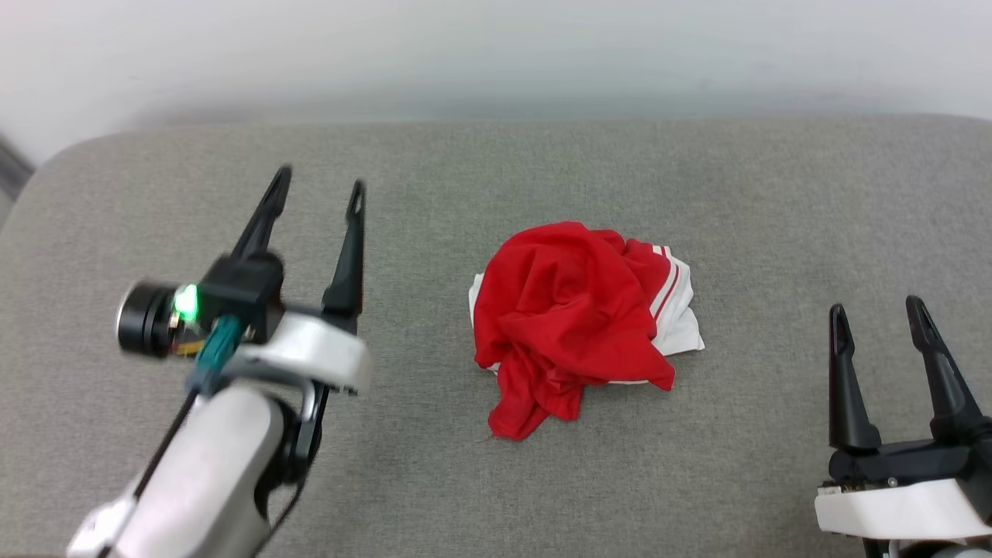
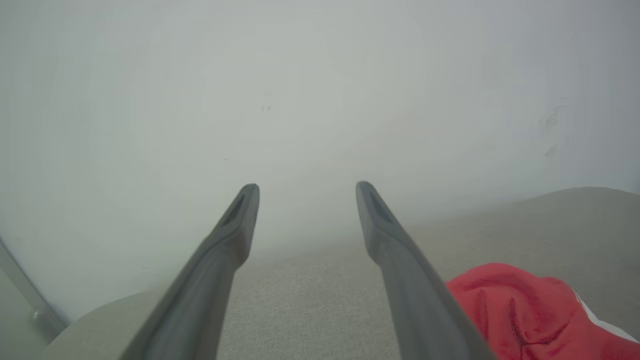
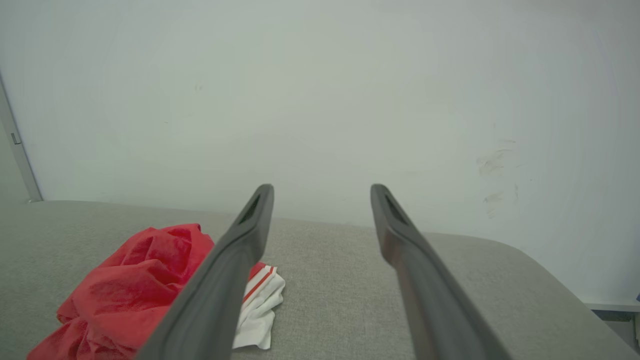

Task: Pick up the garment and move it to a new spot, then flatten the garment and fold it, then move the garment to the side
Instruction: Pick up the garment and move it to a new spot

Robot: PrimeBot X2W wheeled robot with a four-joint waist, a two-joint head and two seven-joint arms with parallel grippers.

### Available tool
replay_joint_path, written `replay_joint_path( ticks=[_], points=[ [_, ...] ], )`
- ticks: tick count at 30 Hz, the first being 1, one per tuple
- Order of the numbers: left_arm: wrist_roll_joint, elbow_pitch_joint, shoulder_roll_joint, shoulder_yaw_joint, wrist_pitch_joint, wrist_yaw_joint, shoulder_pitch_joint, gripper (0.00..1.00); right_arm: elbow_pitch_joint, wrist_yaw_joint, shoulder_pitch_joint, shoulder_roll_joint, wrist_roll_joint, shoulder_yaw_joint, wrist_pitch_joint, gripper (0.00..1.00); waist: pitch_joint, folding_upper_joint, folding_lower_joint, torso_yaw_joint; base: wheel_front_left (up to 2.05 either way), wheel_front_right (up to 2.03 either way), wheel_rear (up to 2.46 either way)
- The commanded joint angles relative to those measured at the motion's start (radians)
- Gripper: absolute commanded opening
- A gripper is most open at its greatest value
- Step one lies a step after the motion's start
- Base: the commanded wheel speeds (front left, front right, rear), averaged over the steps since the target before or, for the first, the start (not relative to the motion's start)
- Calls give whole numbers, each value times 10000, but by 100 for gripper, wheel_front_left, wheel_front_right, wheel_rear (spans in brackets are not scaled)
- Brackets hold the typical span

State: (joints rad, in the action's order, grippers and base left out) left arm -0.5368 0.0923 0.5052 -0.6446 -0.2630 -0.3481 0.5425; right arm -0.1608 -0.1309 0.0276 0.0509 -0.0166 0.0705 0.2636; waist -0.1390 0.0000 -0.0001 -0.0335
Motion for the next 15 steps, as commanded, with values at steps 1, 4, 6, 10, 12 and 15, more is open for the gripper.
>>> replay_joint_path(
  ticks=[1,4,6,10,12,15],
  points=[
    [180,-123,-150,264,-23,-80,-424,100,29,3,149,-14,7,19,19,100,115,0,1,-84,0,0,0],
    [761,-479,-634,1357,-24,-58,-1499,100,80,3,231,-12,-33,57,19,100,252,0,1,-143,0,0,0],
    [1178,-618,-1009,1956,-23,129,-2221,100,130,3,294,-11,-115,107,19,100,322,0,1,-173,0,0,0],
    [2045,-757,-1726,3109,-25,499,-3324,100,294,3,426,-12,-316,98,19,100,480,0,1,-176,0,0,0],
    [2382,-770,-2075,3696,-25,711,-3801,100,388,3,460,-12,-369,91,19,100,545,0,1,-161,0,0,0],
    [2923,-865,-2591,4387,-25,1054,-4467,100,571,3,583,-14,-509,81,19,100,676,0,1,-139,0,0,0]
  ],
)
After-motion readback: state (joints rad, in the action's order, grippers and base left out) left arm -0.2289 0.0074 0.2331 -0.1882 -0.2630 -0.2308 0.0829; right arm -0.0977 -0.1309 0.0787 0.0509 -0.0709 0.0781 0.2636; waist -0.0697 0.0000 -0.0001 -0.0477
